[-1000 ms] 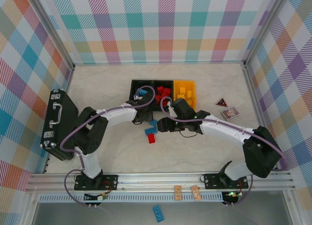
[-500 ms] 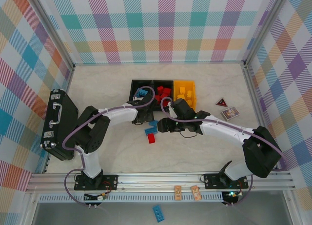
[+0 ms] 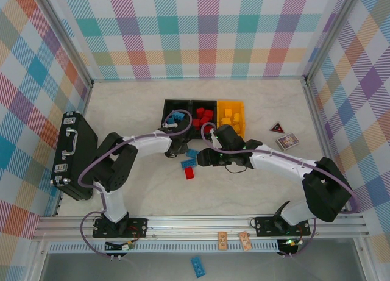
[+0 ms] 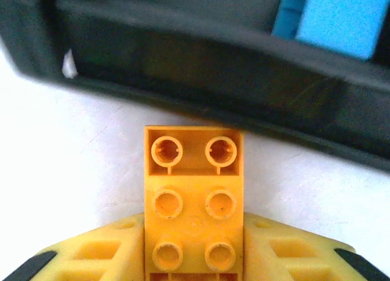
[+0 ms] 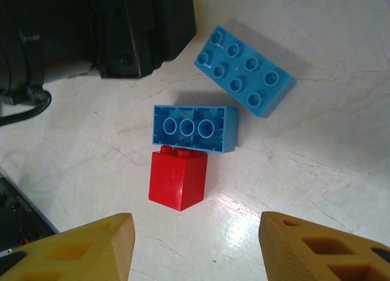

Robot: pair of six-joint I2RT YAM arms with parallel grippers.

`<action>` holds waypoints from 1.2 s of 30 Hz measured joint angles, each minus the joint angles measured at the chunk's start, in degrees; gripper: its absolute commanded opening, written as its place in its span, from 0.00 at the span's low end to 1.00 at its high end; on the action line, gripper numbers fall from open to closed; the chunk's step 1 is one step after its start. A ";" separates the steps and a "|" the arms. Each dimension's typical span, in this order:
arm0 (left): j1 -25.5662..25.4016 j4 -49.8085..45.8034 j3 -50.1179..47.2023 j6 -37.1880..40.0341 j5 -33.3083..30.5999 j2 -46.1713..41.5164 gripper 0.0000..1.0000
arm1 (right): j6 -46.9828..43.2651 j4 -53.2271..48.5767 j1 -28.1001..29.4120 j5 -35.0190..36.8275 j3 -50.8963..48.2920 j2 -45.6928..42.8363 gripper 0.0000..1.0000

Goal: Sort the legos into containers by color
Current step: Pick up the lego from the center of the table, then place the lego on the lego.

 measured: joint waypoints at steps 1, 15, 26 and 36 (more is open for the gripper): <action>0.00 -0.44 -0.44 0.13 0.00 -0.50 0.32 | 0.00 0.20 0.00 -0.02 0.00 0.17 0.56; -0.11 -4.42 -3.26 3.74 4.98 -11.41 0.28 | -0.02 0.46 0.00 0.33 0.00 0.35 0.56; -3.08 -8.20 5.90 7.65 11.50 -13.05 0.28 | 0.66 -0.90 -7.04 0.28 -1.16 -6.38 0.57; -6.56 -8.41 23.98 9.27 15.93 0.74 0.28 | 2.56 -6.01 -16.72 1.97 -5.75 -15.37 0.57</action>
